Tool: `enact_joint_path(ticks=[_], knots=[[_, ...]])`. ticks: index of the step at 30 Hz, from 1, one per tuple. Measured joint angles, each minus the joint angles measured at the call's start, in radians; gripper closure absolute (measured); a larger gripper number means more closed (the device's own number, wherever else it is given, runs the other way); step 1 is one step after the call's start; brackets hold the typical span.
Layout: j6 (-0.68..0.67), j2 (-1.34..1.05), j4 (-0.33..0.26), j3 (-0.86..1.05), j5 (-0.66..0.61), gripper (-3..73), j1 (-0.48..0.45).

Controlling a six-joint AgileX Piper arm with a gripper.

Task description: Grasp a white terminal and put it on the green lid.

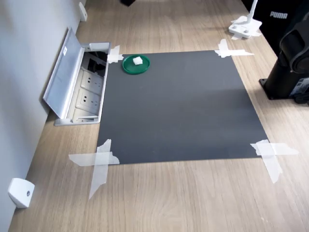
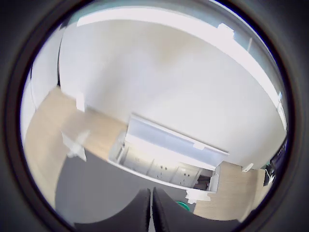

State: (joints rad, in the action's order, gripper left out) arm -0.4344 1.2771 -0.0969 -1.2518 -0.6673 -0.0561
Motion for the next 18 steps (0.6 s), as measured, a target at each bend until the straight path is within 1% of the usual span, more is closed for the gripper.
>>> enact_joint_path(ticks=[5, 9, 11, 14, 18], knots=[[0.272, -0.206, 0.054, 0.225, 0.155, 70.0, 0.024], [0.434, -0.365, 0.084, 0.422, 0.216, 70.0, 0.025], [0.463, -0.45, 0.086, 0.508, 0.227, 70.0, 0.025], [0.467, -0.57, 0.097, 0.626, 0.234, 70.2, 0.025], [0.447, -0.716, 0.135, 0.773, 0.267, 70.2, 0.025]])
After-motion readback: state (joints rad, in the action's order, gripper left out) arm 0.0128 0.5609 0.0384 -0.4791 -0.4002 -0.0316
